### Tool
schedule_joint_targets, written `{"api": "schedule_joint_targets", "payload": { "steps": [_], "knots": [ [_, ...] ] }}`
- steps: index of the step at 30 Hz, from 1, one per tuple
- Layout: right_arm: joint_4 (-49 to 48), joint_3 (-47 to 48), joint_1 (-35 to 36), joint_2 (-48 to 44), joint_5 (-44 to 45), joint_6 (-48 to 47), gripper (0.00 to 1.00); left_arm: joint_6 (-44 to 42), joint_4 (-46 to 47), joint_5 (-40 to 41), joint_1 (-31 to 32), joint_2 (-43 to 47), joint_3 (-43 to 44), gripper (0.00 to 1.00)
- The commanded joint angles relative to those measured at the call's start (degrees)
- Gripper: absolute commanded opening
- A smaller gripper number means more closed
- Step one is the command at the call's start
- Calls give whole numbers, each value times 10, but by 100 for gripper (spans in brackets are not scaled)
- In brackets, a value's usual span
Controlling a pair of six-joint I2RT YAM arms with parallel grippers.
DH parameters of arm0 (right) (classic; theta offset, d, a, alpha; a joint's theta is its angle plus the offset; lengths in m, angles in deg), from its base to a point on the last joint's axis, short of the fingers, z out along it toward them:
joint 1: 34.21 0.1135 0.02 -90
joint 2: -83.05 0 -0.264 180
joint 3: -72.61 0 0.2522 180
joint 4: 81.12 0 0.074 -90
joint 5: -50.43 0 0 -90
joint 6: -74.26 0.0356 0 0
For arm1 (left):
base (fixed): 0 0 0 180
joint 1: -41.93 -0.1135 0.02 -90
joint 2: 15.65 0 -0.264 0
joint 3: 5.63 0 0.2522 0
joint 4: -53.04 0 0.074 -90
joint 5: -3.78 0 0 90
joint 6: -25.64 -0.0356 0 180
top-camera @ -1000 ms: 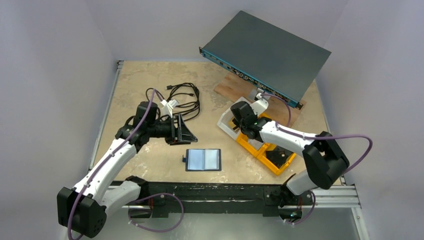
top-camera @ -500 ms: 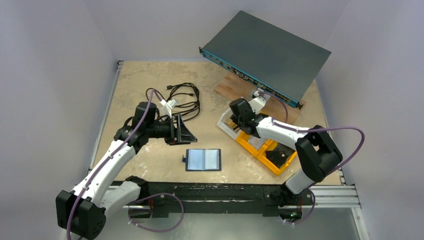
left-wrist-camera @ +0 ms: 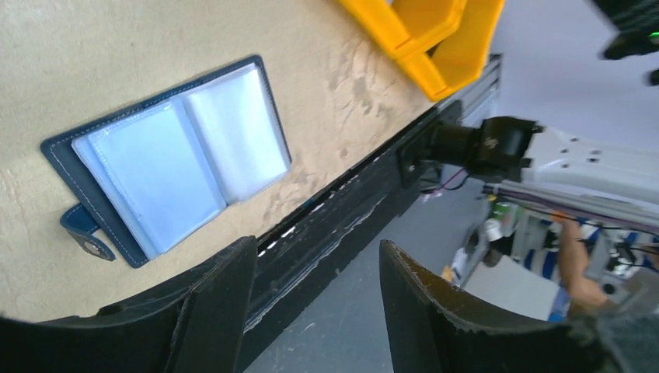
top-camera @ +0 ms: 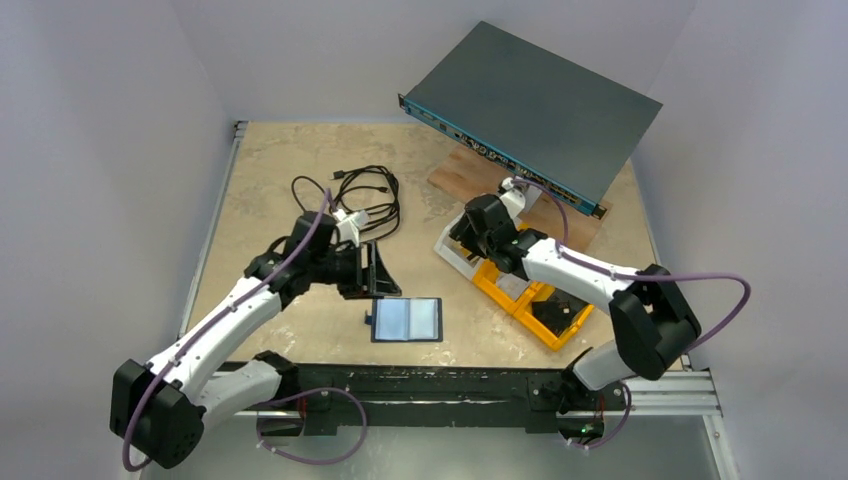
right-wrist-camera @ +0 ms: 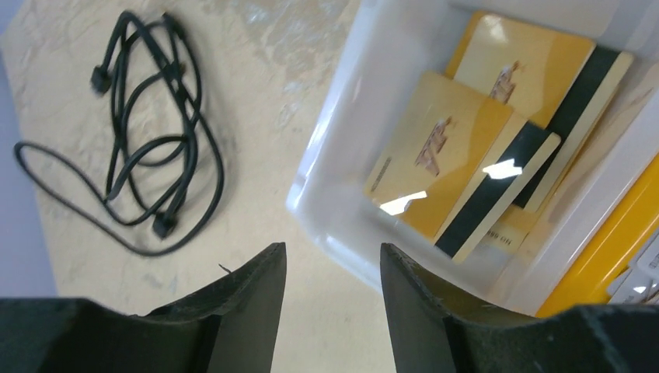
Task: Take the credit cards out of the card holder
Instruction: Place the credit card in the storage box, then close the card holder at the center of the board.
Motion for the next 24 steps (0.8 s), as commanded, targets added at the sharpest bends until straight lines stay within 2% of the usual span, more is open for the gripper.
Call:
{"api": "schedule_joint_targets", "payload": {
  "steps": [1,7,13,19,24],
  "knots": [
    [-26,-22,12,-47,-56,-26,49,-22,-26,140,89,-32,28,58],
    [-13,-61,38,-101,-81,-24,51,-24,-41,267,187,-101,60,58],
    [-9,-117,50,-165,-118,-26,49,-28,-57,340,253,-183,96,54],
    [-21,-170,92,-179,-142,-14,45,-33,-32,340,276,-240,105,44],
    [-62,-212,113,-164,-176,0,32,-30,2,317,278,-261,103,32]
  ]
}}
